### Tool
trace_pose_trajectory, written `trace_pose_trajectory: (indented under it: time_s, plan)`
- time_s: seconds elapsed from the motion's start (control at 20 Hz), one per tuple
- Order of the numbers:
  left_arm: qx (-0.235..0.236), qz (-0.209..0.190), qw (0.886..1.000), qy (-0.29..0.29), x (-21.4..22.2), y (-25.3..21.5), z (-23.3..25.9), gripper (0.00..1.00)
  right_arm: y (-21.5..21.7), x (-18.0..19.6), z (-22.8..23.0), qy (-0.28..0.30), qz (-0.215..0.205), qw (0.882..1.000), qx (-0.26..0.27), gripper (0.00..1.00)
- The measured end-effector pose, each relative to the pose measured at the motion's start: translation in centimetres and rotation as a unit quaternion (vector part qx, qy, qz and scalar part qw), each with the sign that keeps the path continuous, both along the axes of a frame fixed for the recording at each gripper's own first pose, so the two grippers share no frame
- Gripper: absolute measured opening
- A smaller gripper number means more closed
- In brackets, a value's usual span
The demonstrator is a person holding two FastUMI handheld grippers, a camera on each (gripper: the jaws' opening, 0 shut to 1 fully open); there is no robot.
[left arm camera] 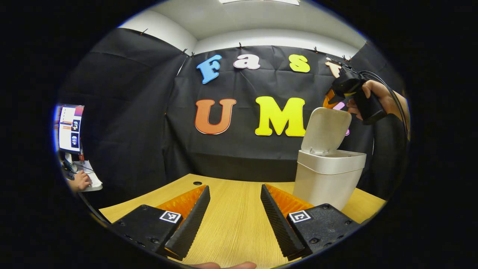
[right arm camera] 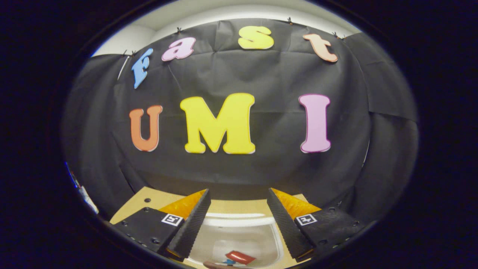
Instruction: Press the lid of the desktop garbage bin to open it, pick up the crumpled paper on the desktop and throw it into the bin, then pick up the pop can on the desktop and drop it into the bin, and finally close the garbage bin lid.
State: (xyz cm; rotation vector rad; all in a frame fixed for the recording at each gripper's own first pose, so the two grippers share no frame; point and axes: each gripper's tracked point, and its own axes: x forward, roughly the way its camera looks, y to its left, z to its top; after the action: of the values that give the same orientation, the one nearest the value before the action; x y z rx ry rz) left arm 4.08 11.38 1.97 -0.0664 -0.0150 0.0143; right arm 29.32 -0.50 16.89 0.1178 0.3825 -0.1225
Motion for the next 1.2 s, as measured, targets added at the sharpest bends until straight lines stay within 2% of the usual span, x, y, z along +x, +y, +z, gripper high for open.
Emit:
trace_pose_trajectory:
  time_s: [0.1, 0.2, 0.4, 0.65, 0.8, 0.9, 1.1, 1.2]
  plan:
    - [0.003, 0.0, 1.0, -0.005, -0.3, -0.3, 0.3, 0.89, 0.7, -2.4, -4.7, 0.067, 0.014, 0.998, 0.005, 0.94]
    - [0.009, 0.0, 1.0, -0.009, -0.5, -0.9, 0.5, 0.89, 1.3, -4.8, -8.1, 0.11, 0.024, 0.994, 0.015, 0.95]
    - [0.029, 0.001, 1.0, -0.008, -0.7, -2.0, 0.2, 0.89, 1.9, -6.6, -10.3, 0.115, 0.04, 0.992, 0.015, 0.94]
    - [0.029, -0.014, 0.999, 0.007, -0.4, -3.3, -0.8, 0.89, 1.7, -7.2, -10.4, 0.081, 0.039, 0.996, 0.007, 0.95]
    - [0.03, -0.009, 0.999, 0.014, 0.0, -3.1, -1.3, 0.89, 1.7, -7.4, -10.4, 0.038, 0.021, 0.999, 0.001, 0.95]
    - [0.028, -0.01, 0.999, 0.017, 0.0, -3.2, -1.4, 0.89, 2.0, -7.6, -10.9, 0.012, 0.03, 0.999, -0.022, 0.96]
    - [0.027, -0.017, 0.999, 0.017, -0.1, -3.9, -1.5, 0.89, 1.7, -7.5, -11.8, -0.053, 0.043, 0.998, 0.012, 0.96]
    - [0.029, -0.022, 0.999, 0.019, 0.1, -4.4, -1.8, 0.89, 1.7, -7.6, -11.9, -0.087, 0.04, 0.995, 0.003, 0.97]
